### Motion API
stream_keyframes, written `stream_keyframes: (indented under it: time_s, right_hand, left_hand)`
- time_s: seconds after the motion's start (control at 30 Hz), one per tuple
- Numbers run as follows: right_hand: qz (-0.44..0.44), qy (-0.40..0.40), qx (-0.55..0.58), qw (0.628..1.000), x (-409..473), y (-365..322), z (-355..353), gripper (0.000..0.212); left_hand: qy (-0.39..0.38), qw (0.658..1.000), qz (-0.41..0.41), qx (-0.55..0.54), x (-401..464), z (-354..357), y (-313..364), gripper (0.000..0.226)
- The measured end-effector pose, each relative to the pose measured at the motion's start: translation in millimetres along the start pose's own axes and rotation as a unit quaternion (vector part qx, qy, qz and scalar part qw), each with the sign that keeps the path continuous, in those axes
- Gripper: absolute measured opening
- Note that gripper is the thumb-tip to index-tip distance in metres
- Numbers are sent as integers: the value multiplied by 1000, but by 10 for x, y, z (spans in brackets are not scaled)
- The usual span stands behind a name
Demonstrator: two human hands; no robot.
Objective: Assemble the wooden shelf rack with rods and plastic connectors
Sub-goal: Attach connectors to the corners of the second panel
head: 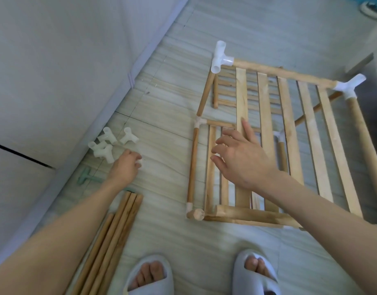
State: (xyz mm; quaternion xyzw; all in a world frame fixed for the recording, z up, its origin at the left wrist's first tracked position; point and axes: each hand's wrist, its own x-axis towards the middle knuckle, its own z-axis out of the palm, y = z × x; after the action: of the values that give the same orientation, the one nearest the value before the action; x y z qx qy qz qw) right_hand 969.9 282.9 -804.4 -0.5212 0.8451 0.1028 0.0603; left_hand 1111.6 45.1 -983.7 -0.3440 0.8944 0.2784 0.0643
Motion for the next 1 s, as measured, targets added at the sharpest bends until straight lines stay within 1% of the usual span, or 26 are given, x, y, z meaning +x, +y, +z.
stream_keyframes:
  time_s: [0.1, 0.17, 0.23, 0.27, 0.3, 0.33, 0.37, 0.43, 0.5, 0.53, 0.57, 0.6, 0.63, 0.67, 0.73, 0.77, 0.8, 0.83, 0.87, 0.9, 0.93, 0.97, 1.0]
  right_hand:
    - [0, 10, 20, 1000, -51, -17, -32, 38]
    - [-11, 19, 34, 999, -117, -61, -85, 37]
    - [-32, 40, 70, 996, -198, -117, -172, 35]
    - [-33, 49, 113, 992, -244, -153, -240, 36]
    - [-18, 51, 182, 982, -295, -202, -326, 37]
    - [14, 46, 275, 960, -350, -265, -438, 38]
    - [51, 39, 374, 925, -401, -331, -554, 38]
    - [113, 23, 535, 837, -501, -446, -760, 38]
    - [149, 7, 636, 757, -621, -506, -924, 39]
    - [157, 7, 670, 726, -691, -519, -994, 41]
    - [159, 9, 690, 706, -762, -526, -1056, 43]
    - [155, 13, 698, 699, -829, -534, -1107, 43]
    - [149, 19, 697, 702, -886, -541, -1151, 42]
    - [144, 24, 689, 710, -933, -551, -1184, 40]
    - [141, 27, 656, 741, -997, -590, -1203, 34]
    - [143, 27, 636, 758, -1018, -614, -1188, 32]
    - [149, 24, 619, 771, -1029, -632, -1153, 31]
    - [158, 15, 610, 776, -1040, -648, -1111, 31]
    - [171, -3, 614, 771, -1050, -660, -1065, 29]
    - [184, -28, 641, 745, -1057, -671, -1021, 27]
    - [197, -56, 693, 692, -1057, -674, -981, 23]
    - [207, -80, 752, 621, -1048, -671, -949, 20]
    - [219, -89, 798, 554, -1031, -655, -919, 18]
  left_hand:
    - [52, 993, 33, -104, -195, -122, 239, 25]
    - [71, 977, 49, -197, -383, -278, 451, 19]
    - [75, 946, 53, -310, -615, -480, 672, 10]
    - [73, 927, 59, -363, -743, -595, 794, 8]
    - [67, 907, 65, -411, -874, -713, 918, 9]
    - [59, 885, 72, -456, -1006, -826, 1037, 10]
    - [50, 864, 79, -494, -1140, -936, 1149, 12]
    - [39, 835, 101, -539, -1386, -1133, 1350, 14]
    - [32, 823, 119, -555, -1599, -1298, 1511, 15]
    - [31, 819, 125, -559, -1691, -1370, 1576, 15]
    - [30, 816, 130, -562, -1779, -1432, 1623, 14]
    - [30, 815, 137, -563, -1860, -1479, 1657, 14]
    - [29, 814, 145, -562, -1930, -1518, 1677, 13]
    - [26, 813, 153, -561, -1987, -1543, 1679, 12]
    - [13, 807, 154, -570, -2046, -1534, 1622, 13]
    - [10, 806, 145, -573, -2044, -1490, 1555, 15]
    - [15, 815, 127, -565, -2022, -1414, 1463, 15]
    - [26, 838, 99, -535, -1984, -1302, 1338, 16]
    - [35, 873, 64, -483, -1941, -1154, 1178, 17]
    - [34, 910, 24, -413, -1898, -978, 990, 20]
    - [22, 941, -13, -337, -1863, -787, 782, 22]
    - [6, 962, -43, -270, -1844, -595, 566, 24]
    - [-8, 974, -63, -217, -1834, -412, 365, 24]
